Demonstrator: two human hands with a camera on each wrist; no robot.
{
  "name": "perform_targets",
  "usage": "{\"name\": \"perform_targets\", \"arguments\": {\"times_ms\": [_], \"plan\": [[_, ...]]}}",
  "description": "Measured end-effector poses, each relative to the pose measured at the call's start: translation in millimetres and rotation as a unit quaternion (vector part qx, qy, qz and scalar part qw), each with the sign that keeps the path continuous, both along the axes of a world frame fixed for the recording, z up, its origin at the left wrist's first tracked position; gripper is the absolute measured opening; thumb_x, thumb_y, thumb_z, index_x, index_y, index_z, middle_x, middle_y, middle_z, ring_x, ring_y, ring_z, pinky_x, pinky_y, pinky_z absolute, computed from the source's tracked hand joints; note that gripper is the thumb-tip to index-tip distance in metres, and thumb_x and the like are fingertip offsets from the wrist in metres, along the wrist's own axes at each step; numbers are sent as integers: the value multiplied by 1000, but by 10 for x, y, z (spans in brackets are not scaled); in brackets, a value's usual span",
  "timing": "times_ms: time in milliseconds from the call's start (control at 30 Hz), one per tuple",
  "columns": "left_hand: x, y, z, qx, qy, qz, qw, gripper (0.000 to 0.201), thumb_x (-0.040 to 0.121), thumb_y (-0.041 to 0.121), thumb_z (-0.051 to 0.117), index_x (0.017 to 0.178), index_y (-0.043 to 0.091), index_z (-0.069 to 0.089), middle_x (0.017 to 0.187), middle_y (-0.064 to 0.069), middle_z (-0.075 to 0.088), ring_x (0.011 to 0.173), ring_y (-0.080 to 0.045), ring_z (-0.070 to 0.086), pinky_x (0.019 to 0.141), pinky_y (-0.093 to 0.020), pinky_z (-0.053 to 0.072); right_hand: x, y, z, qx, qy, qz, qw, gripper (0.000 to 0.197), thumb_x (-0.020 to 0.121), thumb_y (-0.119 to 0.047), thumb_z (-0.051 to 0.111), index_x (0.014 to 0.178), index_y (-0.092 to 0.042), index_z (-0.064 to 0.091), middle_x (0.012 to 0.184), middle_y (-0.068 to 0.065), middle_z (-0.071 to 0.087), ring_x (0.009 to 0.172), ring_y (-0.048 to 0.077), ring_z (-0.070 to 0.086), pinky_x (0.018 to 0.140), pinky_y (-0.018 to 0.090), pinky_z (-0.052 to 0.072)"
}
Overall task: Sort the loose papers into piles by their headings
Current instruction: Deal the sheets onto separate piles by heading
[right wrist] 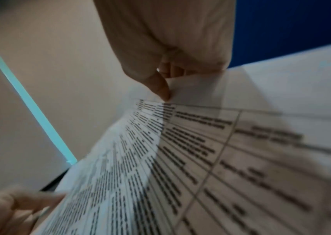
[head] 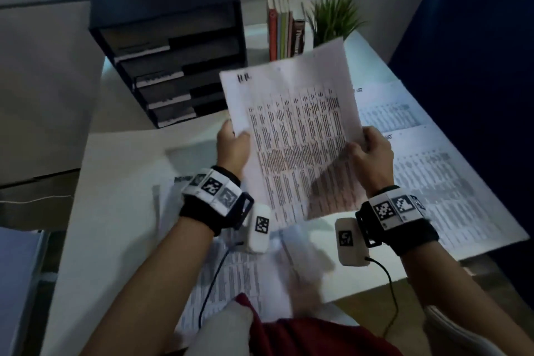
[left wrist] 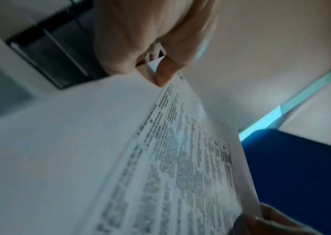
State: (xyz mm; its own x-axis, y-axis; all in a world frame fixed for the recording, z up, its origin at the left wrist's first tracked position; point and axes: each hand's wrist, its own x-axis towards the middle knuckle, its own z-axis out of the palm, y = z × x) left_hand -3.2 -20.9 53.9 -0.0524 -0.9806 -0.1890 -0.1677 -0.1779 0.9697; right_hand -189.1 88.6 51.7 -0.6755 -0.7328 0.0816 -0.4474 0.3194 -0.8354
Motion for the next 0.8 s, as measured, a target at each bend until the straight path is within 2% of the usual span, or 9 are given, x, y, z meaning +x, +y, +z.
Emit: {"name": "perform_targets", "arguments": {"times_ms": [67,167,233,300,367,433,500,633,800], "plan": [[-266,143,-263,60,-38,-41,997,38,87,-4,37,123,4,49,111,-8,55,95,-22,53,78,-26,44,-243,152,-92,73,26,-20,997,23,80,2,51,101,-1,60,92,14,63,78,19,48,63,24,29],[-596,413,-628,134,-108,-115,978,55,82,1,36,137,6,37,137,-13,45,122,-32,45,105,-42,39,-524,380,-262,151,35,-40,987,33,81,6,45,110,0,59,102,21,65,81,26,53,68,27,34],[-716,578,-768,145,-181,-150,961,53,83,5,38,136,8,35,136,-14,45,120,-35,46,103,-40,40,-650,525,-408,192,40,-45,979,31,85,4,44,113,0,58,104,23,64,89,33,58,71,29,37],[-764,725,-821,145,-221,-160,951,54,86,7,42,138,15,30,125,-11,53,108,-33,54,87,-31,46,-718,646,-559,222,50,-46,973,30,87,2,46,114,0,57,105,23,64,92,36,59,71,31,39],[-782,839,-869,130,-260,-156,944,62,84,9,47,141,19,23,111,-9,60,93,-29,59,73,-29,47,-751,731,-681,245,47,-39,968,34,87,3,46,120,0,54,109,25,63,96,38,59,75,36,43],[-806,902,-851,110,-322,-148,928,60,82,9,52,138,11,31,118,-10,57,103,-28,57,83,-32,49,-762,758,-776,255,44,-34,965,37,88,2,46,125,0,48,113,25,60,101,38,58,82,39,45],[-847,965,-818,108,-394,-166,898,58,85,10,53,136,3,30,133,-13,43,119,-31,46,97,-35,42,-753,754,-850,263,68,-26,962,38,90,-3,47,128,-3,44,121,21,55,108,36,54,90,45,45],[-900,1064,-782,129,-421,-164,883,54,86,2,51,134,-5,28,137,-16,27,119,-33,38,100,-31,37,-702,778,-911,352,121,69,925,51,87,-15,58,134,-18,39,142,11,33,128,33,32,101,52,33],[-829,1135,-756,122,-442,-171,872,52,87,6,50,132,-7,29,137,-18,25,119,-33,39,102,-31,35,-656,780,-861,383,162,122,901,48,90,-21,55,136,-19,38,147,4,29,132,30,26,105,50,28]]}}
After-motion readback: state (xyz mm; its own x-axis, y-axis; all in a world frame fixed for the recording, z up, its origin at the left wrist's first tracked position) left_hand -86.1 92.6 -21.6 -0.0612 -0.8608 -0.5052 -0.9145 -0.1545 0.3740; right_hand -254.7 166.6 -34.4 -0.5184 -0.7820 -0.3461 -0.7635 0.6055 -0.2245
